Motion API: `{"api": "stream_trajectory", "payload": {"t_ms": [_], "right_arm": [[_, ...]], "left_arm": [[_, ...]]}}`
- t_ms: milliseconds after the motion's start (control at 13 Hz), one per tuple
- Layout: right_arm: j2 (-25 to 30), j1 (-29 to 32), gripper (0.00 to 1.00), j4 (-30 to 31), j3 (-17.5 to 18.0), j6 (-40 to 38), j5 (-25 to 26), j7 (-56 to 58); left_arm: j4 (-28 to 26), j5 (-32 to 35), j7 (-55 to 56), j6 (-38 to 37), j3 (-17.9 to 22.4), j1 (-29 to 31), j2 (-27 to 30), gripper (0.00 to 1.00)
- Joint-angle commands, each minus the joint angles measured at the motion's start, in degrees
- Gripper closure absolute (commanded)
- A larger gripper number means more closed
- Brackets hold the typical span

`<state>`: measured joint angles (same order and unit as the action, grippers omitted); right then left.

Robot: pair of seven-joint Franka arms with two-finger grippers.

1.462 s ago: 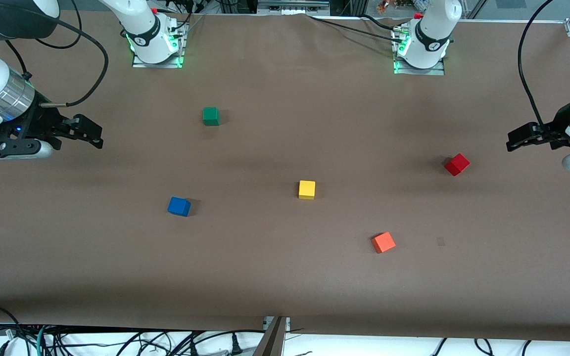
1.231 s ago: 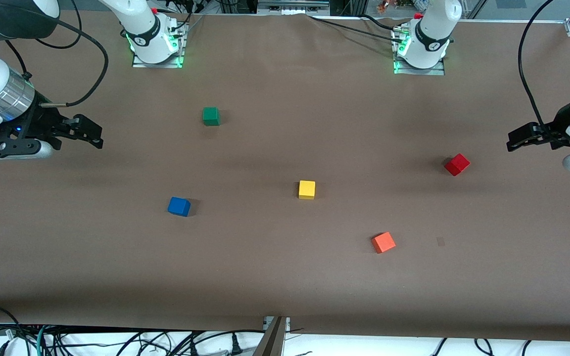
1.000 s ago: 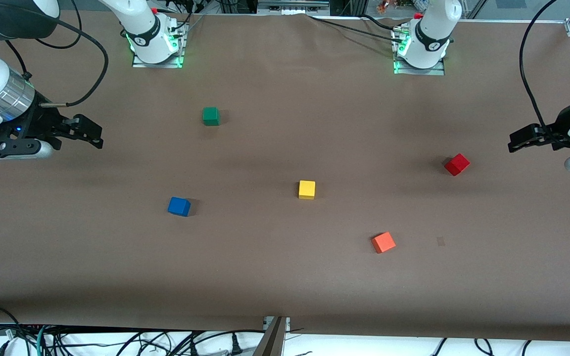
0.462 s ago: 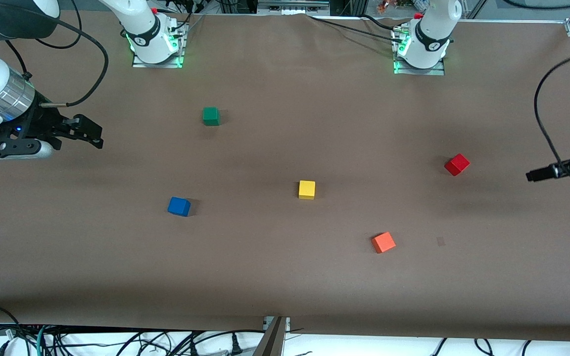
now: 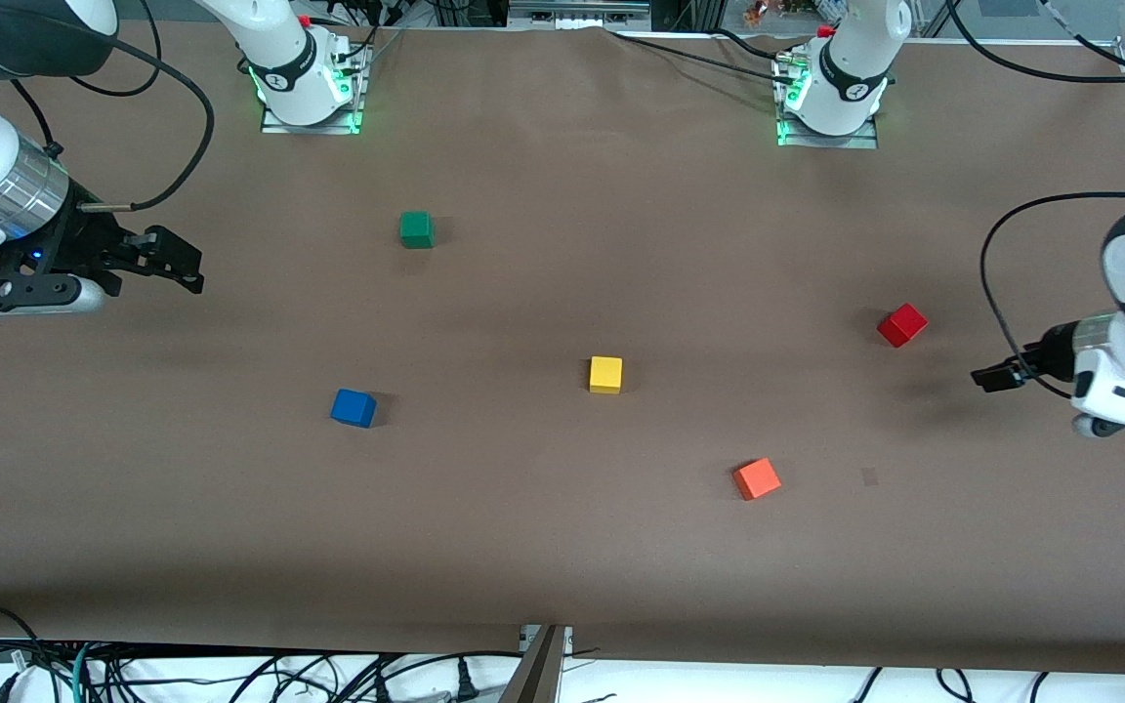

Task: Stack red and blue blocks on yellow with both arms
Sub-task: 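Move the left gripper down over the red cube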

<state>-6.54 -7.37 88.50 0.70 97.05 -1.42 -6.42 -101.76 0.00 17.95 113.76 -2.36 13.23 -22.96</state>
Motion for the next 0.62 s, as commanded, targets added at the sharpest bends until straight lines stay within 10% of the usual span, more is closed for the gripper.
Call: {"api": "stream_trajectory", "payload": {"t_ms": [0,538], "right_arm": [[0.12,0.69,0.0,0.01,0.53,-0.11,-0.86,-0.09],[0.12,0.78,0.0,0.01,0.53,-0.28,-0.86,0.0]], "left_arm": [[-11.42,-1.06,2.17,8.12,-0.19,0.13,5.37,0.0],[-29.1,-1.23,7.19,25.35,-1.07,-0.58,9.78,0.0]]}}
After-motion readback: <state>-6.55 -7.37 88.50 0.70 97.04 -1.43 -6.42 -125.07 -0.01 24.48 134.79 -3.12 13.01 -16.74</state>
